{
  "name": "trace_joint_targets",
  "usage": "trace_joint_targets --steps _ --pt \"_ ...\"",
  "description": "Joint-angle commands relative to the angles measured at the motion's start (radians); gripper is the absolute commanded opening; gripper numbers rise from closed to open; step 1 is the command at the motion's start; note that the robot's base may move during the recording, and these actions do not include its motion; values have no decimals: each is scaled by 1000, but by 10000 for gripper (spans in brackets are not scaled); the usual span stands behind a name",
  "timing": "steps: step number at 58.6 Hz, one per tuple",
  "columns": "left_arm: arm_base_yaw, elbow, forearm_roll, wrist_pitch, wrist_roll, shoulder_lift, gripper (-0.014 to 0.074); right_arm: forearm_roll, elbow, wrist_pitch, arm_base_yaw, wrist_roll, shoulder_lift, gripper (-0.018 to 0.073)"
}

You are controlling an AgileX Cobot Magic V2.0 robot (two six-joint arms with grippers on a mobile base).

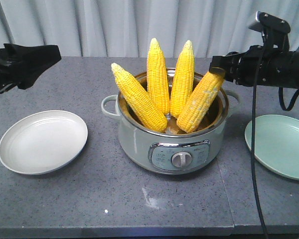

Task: Distribute corn equally
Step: 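Grasp one corn cob with each gripper and lift out of pot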

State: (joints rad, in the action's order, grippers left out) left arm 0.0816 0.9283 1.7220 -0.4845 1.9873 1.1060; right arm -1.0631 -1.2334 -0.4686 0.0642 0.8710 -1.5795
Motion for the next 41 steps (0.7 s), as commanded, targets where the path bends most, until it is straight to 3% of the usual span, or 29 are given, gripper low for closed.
trace_joint_targets --steps 1,17,32,41 --pt "2 34 -36 4 7 -14 555 -81 -37 39 -5 68 111 -9" --pt "2 35 -37 3 25 25 555 -86 -37 196 -7 122 382 -8" --pt "5 106 -40 -66 34 152 555 26 -37 226 -7 130 527 -6" --pt "67 220 -37 -70 55 240 555 30 -37 241 -7 130 535 -6"
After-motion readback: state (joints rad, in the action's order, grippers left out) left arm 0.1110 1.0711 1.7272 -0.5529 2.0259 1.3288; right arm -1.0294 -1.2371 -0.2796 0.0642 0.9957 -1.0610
